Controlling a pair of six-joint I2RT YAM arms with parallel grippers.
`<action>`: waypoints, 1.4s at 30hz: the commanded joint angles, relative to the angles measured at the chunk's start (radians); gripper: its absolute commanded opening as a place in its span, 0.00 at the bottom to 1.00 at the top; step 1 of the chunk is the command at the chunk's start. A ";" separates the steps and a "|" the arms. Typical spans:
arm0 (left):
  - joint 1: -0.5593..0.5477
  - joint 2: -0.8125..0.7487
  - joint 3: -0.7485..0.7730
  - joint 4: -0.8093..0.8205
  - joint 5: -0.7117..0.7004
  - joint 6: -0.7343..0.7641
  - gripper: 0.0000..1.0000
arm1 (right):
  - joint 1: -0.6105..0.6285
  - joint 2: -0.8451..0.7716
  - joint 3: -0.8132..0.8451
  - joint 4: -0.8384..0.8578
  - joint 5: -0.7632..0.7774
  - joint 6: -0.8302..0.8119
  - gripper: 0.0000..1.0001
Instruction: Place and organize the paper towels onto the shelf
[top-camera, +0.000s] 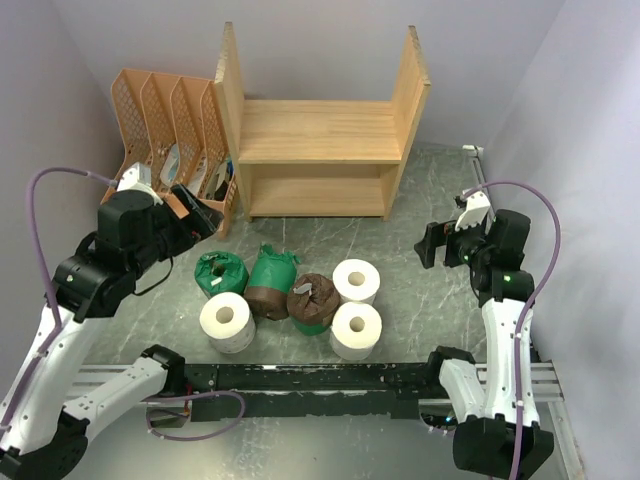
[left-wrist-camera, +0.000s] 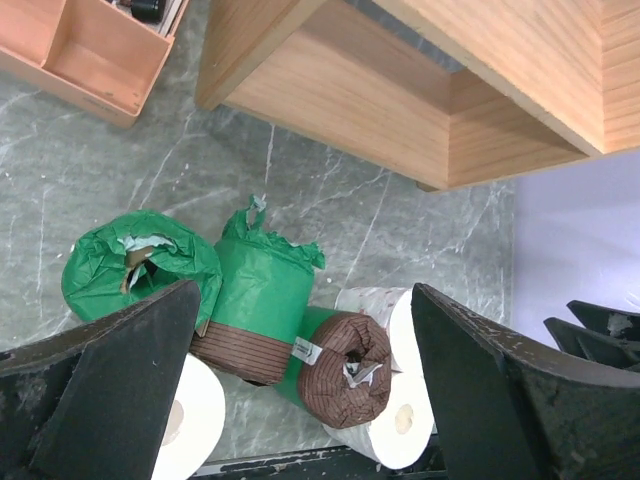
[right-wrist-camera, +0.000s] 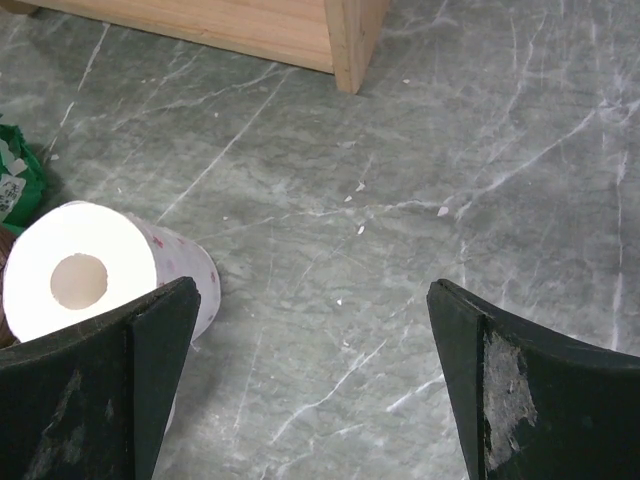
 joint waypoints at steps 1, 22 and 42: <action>-0.001 0.037 0.004 -0.042 0.005 -0.009 0.99 | -0.004 0.018 0.011 -0.012 -0.012 -0.005 1.00; -0.002 0.076 -0.191 -0.083 0.115 0.145 0.86 | -0.001 0.017 0.003 -0.024 -0.069 -0.052 1.00; -0.001 0.148 -0.302 -0.107 -0.236 -0.037 0.78 | -0.002 0.021 0.002 -0.027 -0.055 -0.056 1.00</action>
